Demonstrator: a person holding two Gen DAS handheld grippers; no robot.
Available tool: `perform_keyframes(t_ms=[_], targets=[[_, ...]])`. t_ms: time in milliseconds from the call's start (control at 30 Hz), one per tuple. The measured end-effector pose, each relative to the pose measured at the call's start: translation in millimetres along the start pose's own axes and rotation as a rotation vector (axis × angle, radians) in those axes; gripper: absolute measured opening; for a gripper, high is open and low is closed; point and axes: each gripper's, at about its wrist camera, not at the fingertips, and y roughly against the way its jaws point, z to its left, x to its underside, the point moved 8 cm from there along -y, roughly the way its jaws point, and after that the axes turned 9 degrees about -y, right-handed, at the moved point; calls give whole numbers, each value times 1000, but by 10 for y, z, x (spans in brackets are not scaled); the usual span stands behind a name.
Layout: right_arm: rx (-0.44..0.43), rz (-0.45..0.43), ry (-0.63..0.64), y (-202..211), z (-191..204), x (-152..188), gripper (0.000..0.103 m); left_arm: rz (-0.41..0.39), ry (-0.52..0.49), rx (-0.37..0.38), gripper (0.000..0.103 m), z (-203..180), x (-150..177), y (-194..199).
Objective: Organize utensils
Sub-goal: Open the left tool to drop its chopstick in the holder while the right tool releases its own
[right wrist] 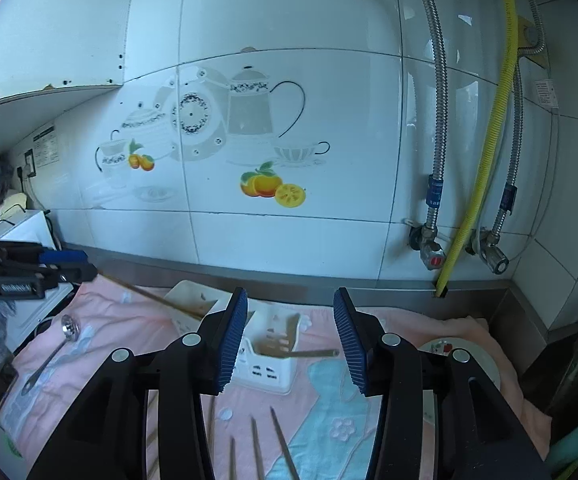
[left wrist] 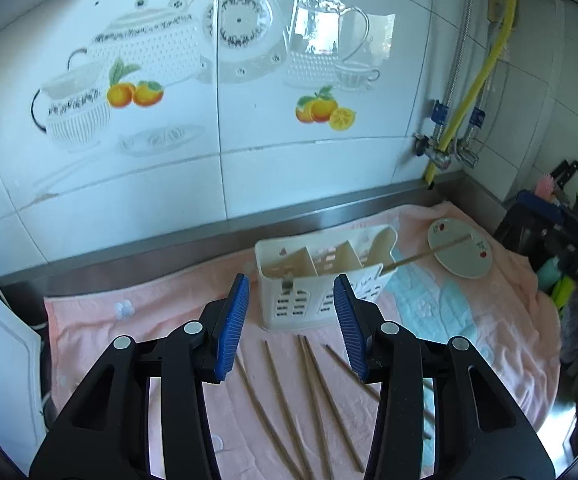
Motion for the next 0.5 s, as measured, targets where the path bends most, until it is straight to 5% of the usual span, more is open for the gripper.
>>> perform_keyframes(t_ms=[500], targets=[[3, 11, 8, 68, -69, 270, 44, -78, 4, -64, 6, -14, 18, -273]])
